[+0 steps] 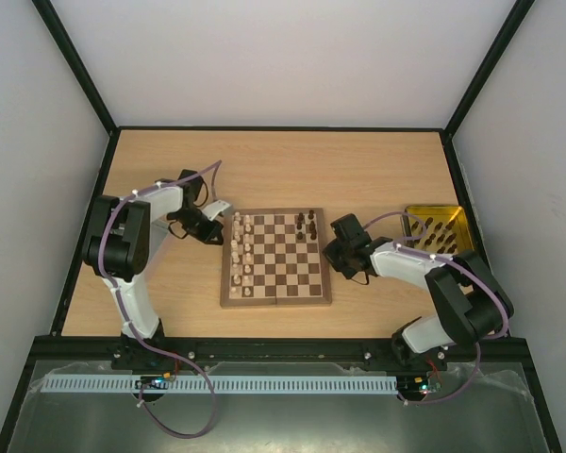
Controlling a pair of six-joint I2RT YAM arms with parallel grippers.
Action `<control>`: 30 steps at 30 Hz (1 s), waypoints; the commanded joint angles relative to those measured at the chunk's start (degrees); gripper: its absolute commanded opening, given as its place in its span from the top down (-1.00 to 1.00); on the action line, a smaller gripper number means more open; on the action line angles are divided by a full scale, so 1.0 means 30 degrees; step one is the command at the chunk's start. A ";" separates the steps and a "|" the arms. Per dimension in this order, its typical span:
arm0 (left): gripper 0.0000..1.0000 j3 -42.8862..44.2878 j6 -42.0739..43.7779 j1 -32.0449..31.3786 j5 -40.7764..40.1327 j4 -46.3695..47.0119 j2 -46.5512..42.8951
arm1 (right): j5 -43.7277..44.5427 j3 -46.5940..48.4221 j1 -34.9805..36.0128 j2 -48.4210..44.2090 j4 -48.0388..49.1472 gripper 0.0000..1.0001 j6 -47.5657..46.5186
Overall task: Set up the chess pieces on the board
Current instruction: Move the chessboard to the center of the board.
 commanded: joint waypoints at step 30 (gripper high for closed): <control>0.95 -0.1239 0.1483 0.5499 -0.2475 -0.0206 -0.1292 | 0.2047 0.0630 -0.0605 -0.2926 -0.4544 0.96 -0.0929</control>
